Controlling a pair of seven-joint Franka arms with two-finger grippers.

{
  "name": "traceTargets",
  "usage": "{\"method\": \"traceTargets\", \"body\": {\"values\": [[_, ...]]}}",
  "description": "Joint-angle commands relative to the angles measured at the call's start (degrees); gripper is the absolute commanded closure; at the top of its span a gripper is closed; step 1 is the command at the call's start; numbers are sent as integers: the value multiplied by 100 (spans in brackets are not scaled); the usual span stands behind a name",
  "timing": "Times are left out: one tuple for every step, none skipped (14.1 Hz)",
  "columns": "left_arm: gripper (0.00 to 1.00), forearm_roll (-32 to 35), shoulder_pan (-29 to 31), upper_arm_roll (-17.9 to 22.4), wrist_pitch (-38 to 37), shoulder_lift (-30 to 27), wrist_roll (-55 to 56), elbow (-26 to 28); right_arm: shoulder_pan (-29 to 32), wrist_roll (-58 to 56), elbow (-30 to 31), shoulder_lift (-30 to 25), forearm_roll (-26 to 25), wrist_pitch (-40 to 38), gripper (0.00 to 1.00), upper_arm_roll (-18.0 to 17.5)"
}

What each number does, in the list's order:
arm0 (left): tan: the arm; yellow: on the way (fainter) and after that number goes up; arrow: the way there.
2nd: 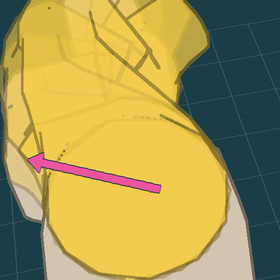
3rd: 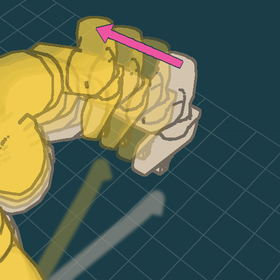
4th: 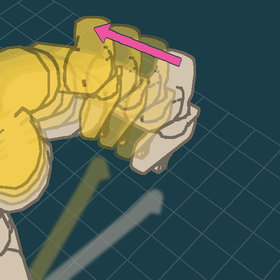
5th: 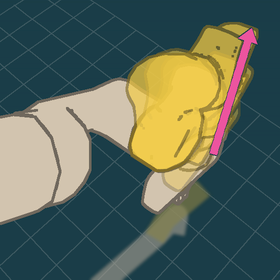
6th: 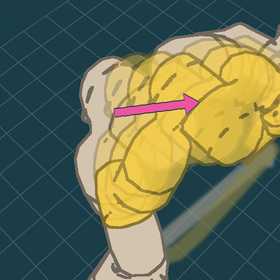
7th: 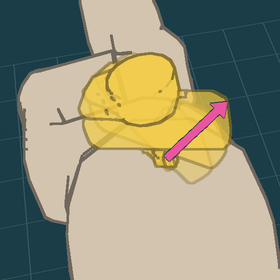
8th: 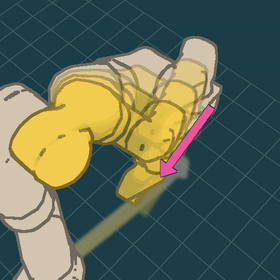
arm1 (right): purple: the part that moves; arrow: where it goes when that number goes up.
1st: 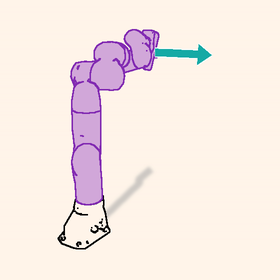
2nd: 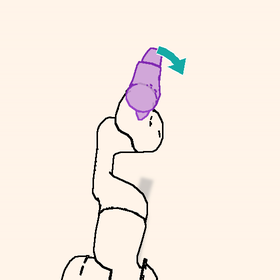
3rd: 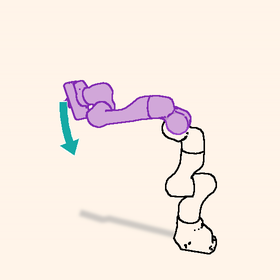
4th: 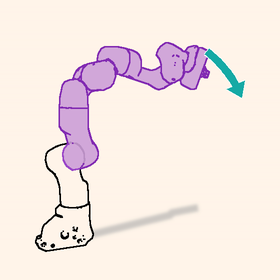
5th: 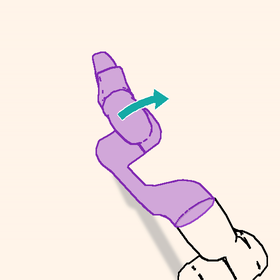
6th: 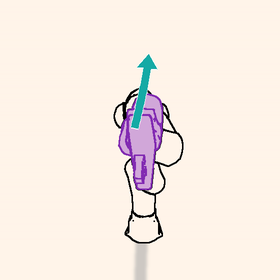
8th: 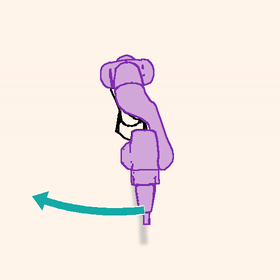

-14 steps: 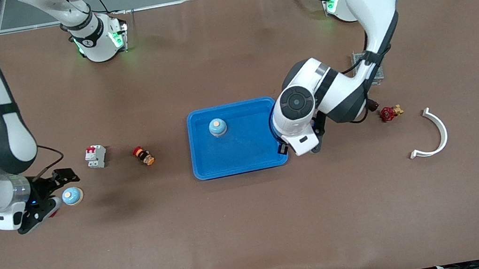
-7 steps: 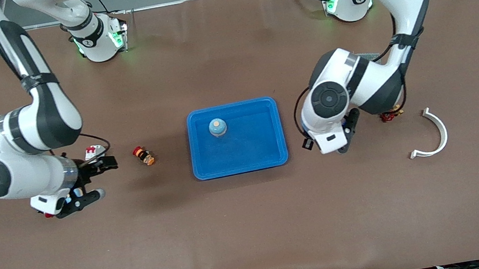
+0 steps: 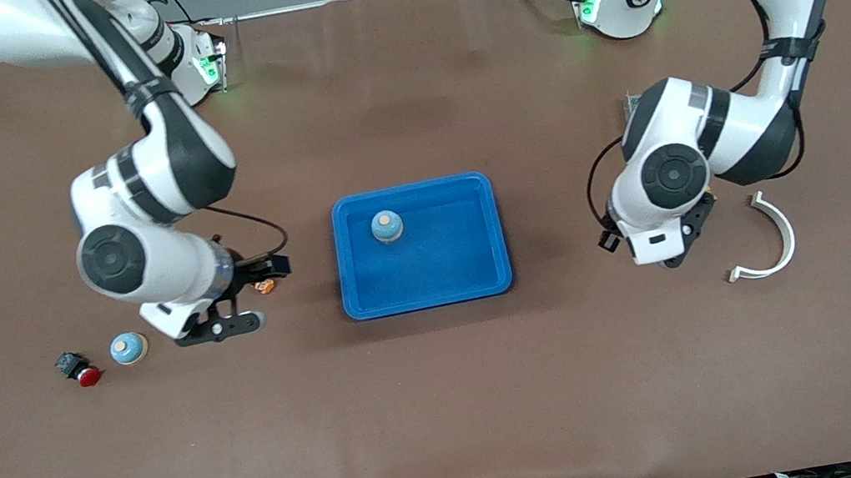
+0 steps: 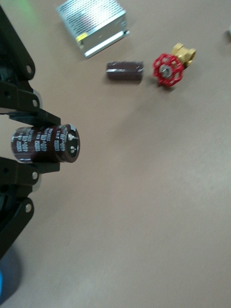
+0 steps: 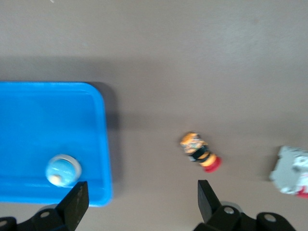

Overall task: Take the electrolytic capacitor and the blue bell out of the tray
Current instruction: 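Set the bell down with the right gripper while the left gripper carries the capacitor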

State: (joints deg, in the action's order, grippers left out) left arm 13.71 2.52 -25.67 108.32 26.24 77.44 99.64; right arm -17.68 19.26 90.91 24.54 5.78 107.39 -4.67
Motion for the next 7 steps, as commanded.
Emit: {"method": "traceTargets", "body": {"values": [[100,-26,344,-17,13,-295,-561,398,-446,910,303,-99,90,500,0,71],[100,-9,450,-17,13,-356,-790,520,-639,1104,435,-99,12,729,0,80],[100,0,573,-17,22,-418,-983,617,-754,1167,592,-90,2,966,0,89],[100,43,670,-17,22,-427,-1116,670,-781,1255,733,-90,2,1195,0,89],[100,53,758,-8,48,-418,-1282,705,-842,1325,865,-90,2,1397,0,89],[100,87,915,-8,109,-392,-1545,775,-938,1369,962,-81,2,1529,0,89],[100,218,1074,-8,180,-348,-1765,794,-965,1378,1059,-72,2,1670,0,89]]}}
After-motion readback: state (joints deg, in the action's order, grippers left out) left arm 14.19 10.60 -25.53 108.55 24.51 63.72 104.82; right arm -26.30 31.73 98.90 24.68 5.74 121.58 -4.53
